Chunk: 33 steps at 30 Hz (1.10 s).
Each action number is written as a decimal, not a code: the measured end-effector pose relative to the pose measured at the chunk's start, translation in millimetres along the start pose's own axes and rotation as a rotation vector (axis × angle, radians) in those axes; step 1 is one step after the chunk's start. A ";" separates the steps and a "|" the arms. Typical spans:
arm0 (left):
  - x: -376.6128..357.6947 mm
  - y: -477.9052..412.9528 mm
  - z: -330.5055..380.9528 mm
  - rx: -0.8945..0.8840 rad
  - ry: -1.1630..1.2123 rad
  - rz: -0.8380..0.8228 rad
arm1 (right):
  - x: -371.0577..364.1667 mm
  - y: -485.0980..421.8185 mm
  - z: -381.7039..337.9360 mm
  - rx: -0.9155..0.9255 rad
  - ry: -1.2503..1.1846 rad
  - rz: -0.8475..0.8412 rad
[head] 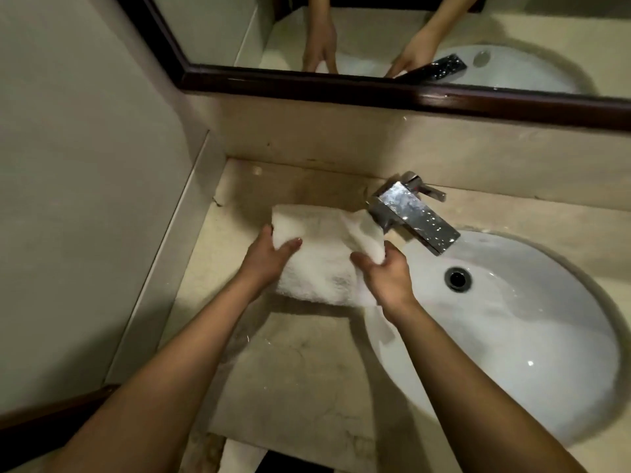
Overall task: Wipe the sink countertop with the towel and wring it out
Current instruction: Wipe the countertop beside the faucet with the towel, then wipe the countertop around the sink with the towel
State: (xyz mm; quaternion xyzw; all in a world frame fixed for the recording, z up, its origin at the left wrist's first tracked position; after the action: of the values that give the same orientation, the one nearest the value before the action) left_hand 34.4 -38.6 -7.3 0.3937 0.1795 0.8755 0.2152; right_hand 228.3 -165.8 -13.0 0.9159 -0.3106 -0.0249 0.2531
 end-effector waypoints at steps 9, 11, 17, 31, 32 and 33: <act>-114.1 99.8 76.0 -0.101 -0.097 -0.034 | 155.2 46.8 22.5 0.098 0.066 0.028; -153.1 127.5 106.8 -0.105 -0.111 -0.008 | 205.8 52.7 29.2 0.160 0.193 0.042; -276.8 182.7 207.5 -0.301 0.027 -0.034 | 376.1 80.2 23.9 0.351 0.304 0.335; -470.1 236.9 381.5 -0.648 -0.517 -0.298 | 651.0 74.9 -6.3 0.201 0.784 0.655; -481.6 229.3 389.6 -0.665 -0.469 -0.266 | 654.3 55.9 0.0 0.151 0.743 0.647; -491.4 221.0 396.4 -0.629 -0.317 -0.269 | 657.5 37.3 7.6 0.108 0.705 0.635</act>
State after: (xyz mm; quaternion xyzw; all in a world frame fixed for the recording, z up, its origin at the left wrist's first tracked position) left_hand 579.8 -422.1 46.7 0.4119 -0.0837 0.7797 0.4640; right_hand 735.8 -576.8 71.7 0.7403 -0.4710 0.3819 0.2903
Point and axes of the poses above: each hand's wrist, its own y-axis away from the middle knuckle, its own x-axis out of the back of the hand, z = x × y, the point moved 1 cm from there along -y, towards the middle knuckle, and after that the axes turned 12 degrees about -y, right-handed, at the moved point
